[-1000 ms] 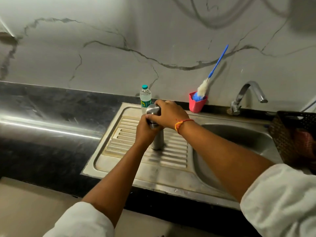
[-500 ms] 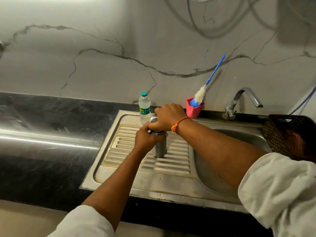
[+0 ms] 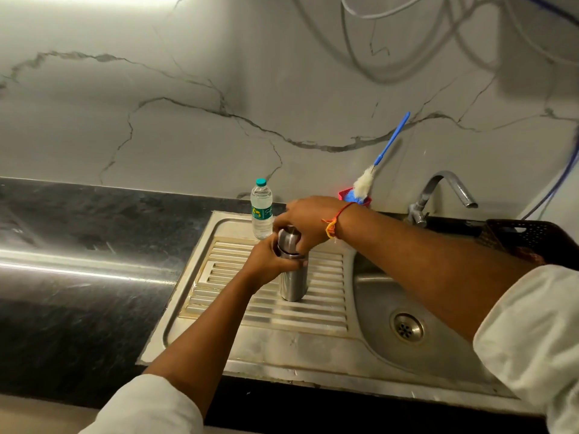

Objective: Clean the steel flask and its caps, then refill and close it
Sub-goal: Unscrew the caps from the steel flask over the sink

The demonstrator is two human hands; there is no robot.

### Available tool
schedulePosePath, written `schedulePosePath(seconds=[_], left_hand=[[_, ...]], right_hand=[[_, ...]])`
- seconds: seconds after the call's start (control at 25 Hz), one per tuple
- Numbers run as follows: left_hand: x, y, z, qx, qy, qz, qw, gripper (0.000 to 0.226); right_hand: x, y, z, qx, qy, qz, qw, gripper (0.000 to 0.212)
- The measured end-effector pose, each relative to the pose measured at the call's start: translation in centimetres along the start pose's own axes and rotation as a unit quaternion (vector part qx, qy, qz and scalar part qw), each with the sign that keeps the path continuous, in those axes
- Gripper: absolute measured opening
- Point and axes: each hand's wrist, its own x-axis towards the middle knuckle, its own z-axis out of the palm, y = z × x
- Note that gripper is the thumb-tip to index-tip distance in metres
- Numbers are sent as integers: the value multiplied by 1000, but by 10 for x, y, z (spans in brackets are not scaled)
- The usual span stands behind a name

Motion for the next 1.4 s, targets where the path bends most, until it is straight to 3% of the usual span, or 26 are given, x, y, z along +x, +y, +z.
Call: schedulePosePath(seconds=[0.08,0.16,0.24,0.32,0.4,0.52,0.6,0.68,0.84,0.96,1.04,1.16,1.28,1.4], left_hand=[[3,1,3,19,0,-1,1000,60],[5,0,3,31,-1,2,1000,56],[5,0,2,30,4,16,999,56],[3,0,3,18,12,21,1000,58],[2,1,4,14,10,20,1000,57],[3,2,4,27,2,20,999,60],[5,1,3,30,2,13,999,63],[5,0,3,36,2,10,999,64],[7,-1,4,42,8,-5,999,67],[7,0,3,47,7,1,999,58],[5,0,4,49,12,12,999,56],[5,-2,5,49,20,9,999,58],[5,0,5,51,10,8,999,61],[4,2,4,47,1,4,999,65]], right_hand=[[0,-2,-1,8,-17,-24,1000,47],[0,-4,-1,112,5,-17,994,40],[-2,-5,0,172,59,31,983,54],[-4,-6,1,94,67,111,987,67],[-4,-8,3,27,33,158,987,63],[-1,-8,-5,42,-23,102,994,48],[-1,-5,-10,45,-45,53,997,55],[-4,-3,-10,52,-38,25,998,63],[-5,1,-6,113,-30,-36,992,54],[-3,-4,-8,171,-54,1,984,67],[-1,-7,-4,104,1,81,991,76],[0,-14,2,19,14,173,985,65],[-3,-16,-6,39,24,142,989,53],[-9,-11,-17,70,1,87,994,59]])
